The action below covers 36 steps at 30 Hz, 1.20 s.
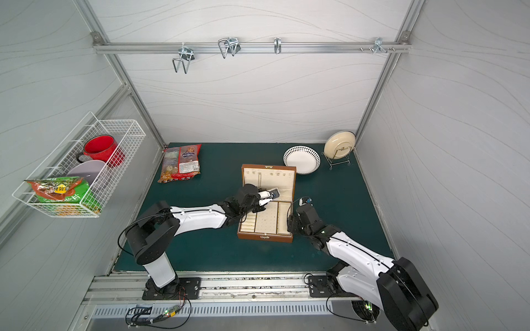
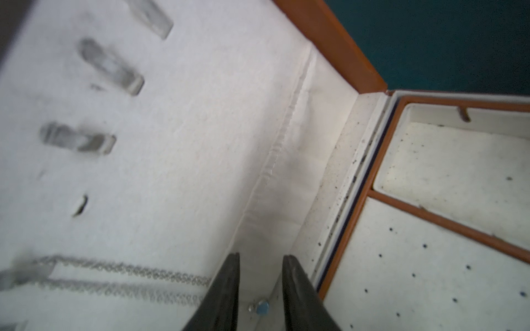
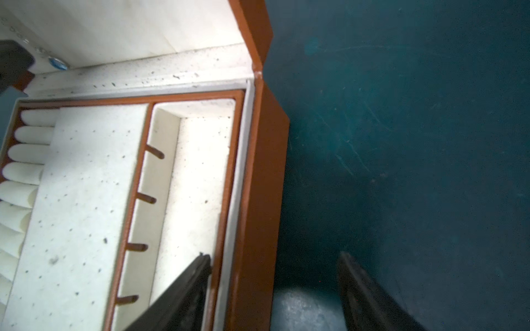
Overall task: Put jewelry chain into jewelry box
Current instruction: Adjust the necklace in the storage slot, then reset both arms
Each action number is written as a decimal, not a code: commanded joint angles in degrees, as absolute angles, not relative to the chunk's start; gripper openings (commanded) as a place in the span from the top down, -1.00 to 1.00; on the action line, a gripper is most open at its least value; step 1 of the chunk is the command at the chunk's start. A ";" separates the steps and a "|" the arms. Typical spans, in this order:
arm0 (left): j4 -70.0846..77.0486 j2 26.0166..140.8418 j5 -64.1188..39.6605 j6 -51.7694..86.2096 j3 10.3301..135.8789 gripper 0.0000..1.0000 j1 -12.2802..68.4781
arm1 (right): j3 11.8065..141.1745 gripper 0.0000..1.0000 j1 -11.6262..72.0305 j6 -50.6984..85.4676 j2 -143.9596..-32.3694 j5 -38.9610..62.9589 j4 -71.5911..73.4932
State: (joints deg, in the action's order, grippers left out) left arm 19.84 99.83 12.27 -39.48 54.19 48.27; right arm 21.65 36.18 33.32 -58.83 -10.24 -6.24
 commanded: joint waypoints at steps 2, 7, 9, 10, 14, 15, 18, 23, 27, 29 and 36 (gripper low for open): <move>18.81 92.84 13.11 -33.61 56.45 0.12 48.95 | 24.87 -0.66 36.32 31.97 -56.01 -12.20 -9.86; 7.83 83.22 15.27 -24.14 57.99 -0.99 49.15 | 28.82 -0.84 36.30 29.70 -51.79 -12.79 -12.93; 3.44 79.00 15.66 -20.73 57.70 -1.00 49.13 | 30.33 -0.90 36.22 28.99 -49.67 -12.83 -13.77; 1.15 76.44 16.28 -18.83 57.35 -1.00 49.14 | 30.94 -0.97 36.19 28.54 -48.67 -13.14 -14.30; -5.19 66.78 21.50 -10.12 53.92 -1.00 48.98 | 33.03 -0.98 36.01 27.56 -44.68 -17.21 -16.89; -6.48 63.92 23.70 -7.74 52.49 -1.00 48.86 | 33.18 -0.98 36.03 27.18 -43.78 -18.93 -17.32; -11.54 56.68 29.00 -1.59 48.58 -1.00 46.55 | 33.52 -0.98 35.72 25.99 -41.22 -25.82 -18.78; -17.88 48.72 26.30 12.21 41.35 -0.99 31.17 | 30.90 -0.98 33.56 21.52 -38.73 -37.55 -17.25; -13.05 48.31 25.03 16.52 33.42 -0.99 20.12 | 23.19 -0.98 30.21 13.35 -39.29 -44.24 -3.56; -6.91 50.49 27.71 17.91 28.61 -0.99 15.64 | 20.27 -0.98 25.52 10.91 -41.06 -43.45 3.29; 11.03 65.68 29.08 4.04 27.64 -0.99 9.93 | 19.91 -0.98 9.67 11.16 -56.71 -32.29 18.19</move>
